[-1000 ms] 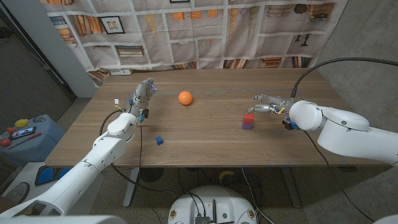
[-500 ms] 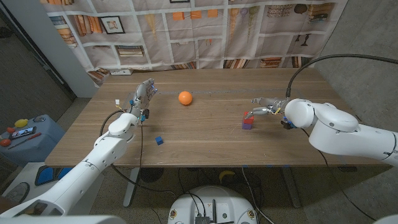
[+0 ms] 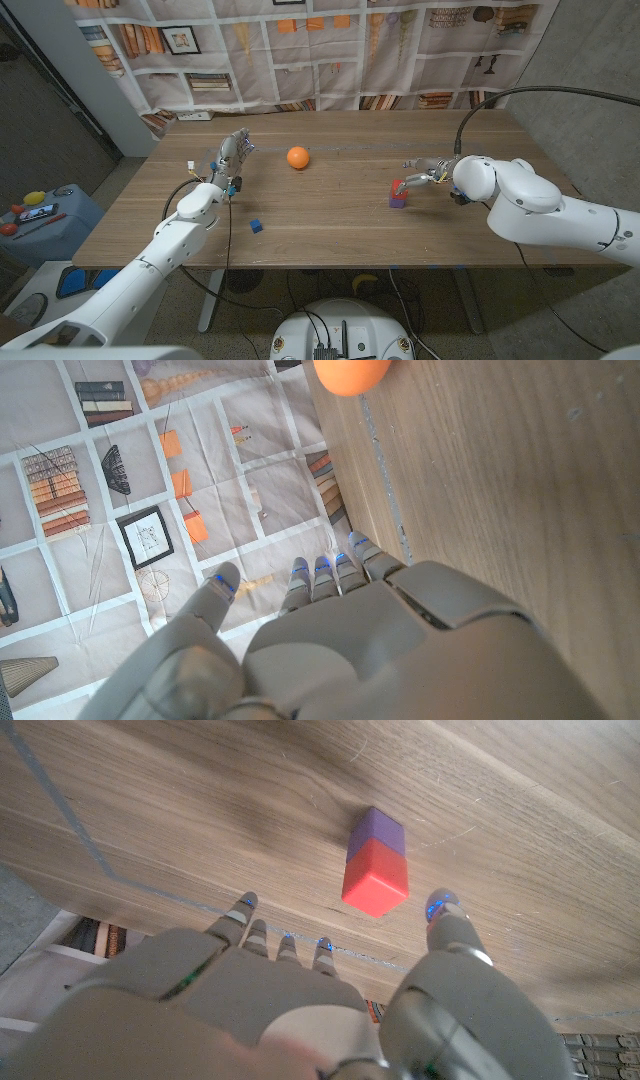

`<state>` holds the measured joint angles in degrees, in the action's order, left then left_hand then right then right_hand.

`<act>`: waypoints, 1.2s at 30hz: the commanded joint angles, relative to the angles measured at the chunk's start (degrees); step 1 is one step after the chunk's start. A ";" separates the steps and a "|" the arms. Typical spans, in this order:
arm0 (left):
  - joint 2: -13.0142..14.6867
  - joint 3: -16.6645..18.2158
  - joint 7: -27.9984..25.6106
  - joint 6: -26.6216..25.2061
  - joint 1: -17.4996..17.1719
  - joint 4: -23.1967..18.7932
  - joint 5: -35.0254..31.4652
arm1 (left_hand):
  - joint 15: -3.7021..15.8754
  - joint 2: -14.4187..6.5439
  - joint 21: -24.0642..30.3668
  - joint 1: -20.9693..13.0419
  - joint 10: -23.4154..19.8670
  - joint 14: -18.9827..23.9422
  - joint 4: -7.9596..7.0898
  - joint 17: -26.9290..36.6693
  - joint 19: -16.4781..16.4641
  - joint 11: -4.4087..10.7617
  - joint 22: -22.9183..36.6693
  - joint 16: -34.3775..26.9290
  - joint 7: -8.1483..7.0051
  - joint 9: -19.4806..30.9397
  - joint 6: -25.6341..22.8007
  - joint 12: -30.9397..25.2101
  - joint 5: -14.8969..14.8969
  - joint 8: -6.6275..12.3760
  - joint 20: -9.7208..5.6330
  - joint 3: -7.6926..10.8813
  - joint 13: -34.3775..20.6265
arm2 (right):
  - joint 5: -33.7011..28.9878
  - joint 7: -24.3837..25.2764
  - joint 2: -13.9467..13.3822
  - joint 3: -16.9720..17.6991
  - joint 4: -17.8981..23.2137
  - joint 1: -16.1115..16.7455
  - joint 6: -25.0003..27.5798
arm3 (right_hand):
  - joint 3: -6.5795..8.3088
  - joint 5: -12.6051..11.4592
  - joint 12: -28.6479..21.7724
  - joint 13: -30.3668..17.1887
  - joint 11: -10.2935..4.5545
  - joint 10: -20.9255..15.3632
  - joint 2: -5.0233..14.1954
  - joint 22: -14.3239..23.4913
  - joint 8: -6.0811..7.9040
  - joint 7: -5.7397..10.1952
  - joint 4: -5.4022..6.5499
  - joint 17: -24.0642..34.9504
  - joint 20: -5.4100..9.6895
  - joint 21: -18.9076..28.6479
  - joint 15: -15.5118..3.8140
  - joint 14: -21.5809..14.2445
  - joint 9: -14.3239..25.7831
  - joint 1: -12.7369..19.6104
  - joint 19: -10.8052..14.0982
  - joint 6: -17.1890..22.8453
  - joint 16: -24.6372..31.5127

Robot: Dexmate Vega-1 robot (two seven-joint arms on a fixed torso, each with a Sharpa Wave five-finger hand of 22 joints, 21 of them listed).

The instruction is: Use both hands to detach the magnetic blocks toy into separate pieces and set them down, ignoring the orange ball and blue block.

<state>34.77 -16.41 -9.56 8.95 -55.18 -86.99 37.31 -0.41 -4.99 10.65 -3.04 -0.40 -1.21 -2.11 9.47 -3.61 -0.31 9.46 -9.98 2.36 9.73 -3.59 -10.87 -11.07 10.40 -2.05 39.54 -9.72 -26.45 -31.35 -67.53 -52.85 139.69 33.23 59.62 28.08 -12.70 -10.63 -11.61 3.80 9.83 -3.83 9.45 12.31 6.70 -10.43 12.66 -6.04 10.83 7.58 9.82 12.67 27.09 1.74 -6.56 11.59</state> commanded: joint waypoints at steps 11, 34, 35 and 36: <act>-0.60 -0.38 -0.19 -0.24 0.30 0.50 0.19 | -0.09 -4.25 0.35 0.59 -0.64 0.29 -0.08 0.14 -0.61 -0.25 0.28 -0.20 -0.15 0.26 -0.69 -0.29 0.05 0.22 0.11 0.59 -0.29 | -15.37 -11.42 3.99 -0.88 -4.52 0.86 -3.97 | 1.55 -0.02 -0.86 -0.32 -0.03 2.55 0.35 0.19 2.07 1.83 -0.22 0.33 0.08 0.33 0.15 0.95 0.64 3.89 1.42 2.41 0.81; -0.71 -0.72 -0.27 -1.00 0.22 0.48 0.48 | -0.01 -4.18 0.37 0.83 -0.74 0.42 -0.20 0.15 -0.79 -0.15 0.29 -0.16 -0.11 0.29 -0.91 -0.21 0.06 0.19 0.47 0.80 -0.31 | -28.31 -14.74 9.33 4.44 -7.90 7.56 -9.12 | 3.81 1.31 -1.62 -0.43 -1.41 -0.18 -0.23 0.18 7.49 3.97 -0.29 0.34 0.81 0.55 -1.02 -2.07 1.46 12.68 4.75 11.62 1.82; -0.68 -0.72 -0.31 -1.10 0.19 0.41 0.49 | -0.06 -4.17 0.37 0.84 -0.72 0.41 -0.21 0.15 -0.79 -0.23 0.29 -0.16 -0.12 0.29 -0.92 -0.20 0.06 0.20 0.48 0.81 -0.31 | -28.72 -15.11 9.69 4.69 -8.09 7.73 -9.19 | 3.86 1.35 -1.66 -0.43 -1.52 -0.35 -0.26 0.18 7.66 4.09 -0.29 0.34 0.90 0.56 -1.07 -2.12 1.48 12.97 4.89 11.91 1.82; -0.64 -0.70 -0.40 -1.14 0.11 0.32 0.48 | -0.07 -4.17 0.37 0.85 -0.73 0.43 -0.21 0.15 -0.80 -0.22 0.29 -0.16 -0.09 0.29 -0.94 -0.20 0.06 0.20 0.50 0.82 -0.31 | -29.05 -15.30 9.91 4.96 -8.22 7.96 -9.45 | 3.92 1.40 -1.70 -0.42 -1.71 -0.53 -0.31 0.18 7.91 4.19 -0.28 0.34 0.90 0.56 -1.07 -2.16 1.51 13.35 5.01 12.32 1.82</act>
<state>34.25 -16.85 -10.05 8.21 -55.18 -86.87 37.67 -0.41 -5.15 10.65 -2.89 -0.60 -1.22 -2.31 9.46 -3.92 -0.52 9.46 -9.98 2.37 9.72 -4.23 -10.87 -11.07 10.40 -1.74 39.83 -9.72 -50.13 -44.92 -60.56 -50.82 133.30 38.08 52.68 31.42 -11.53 -11.91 -11.86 2.52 9.62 -3.84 9.45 19.55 10.58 -10.74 12.94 -5.42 10.83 6.62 8.03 13.99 39.30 6.04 4.73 13.20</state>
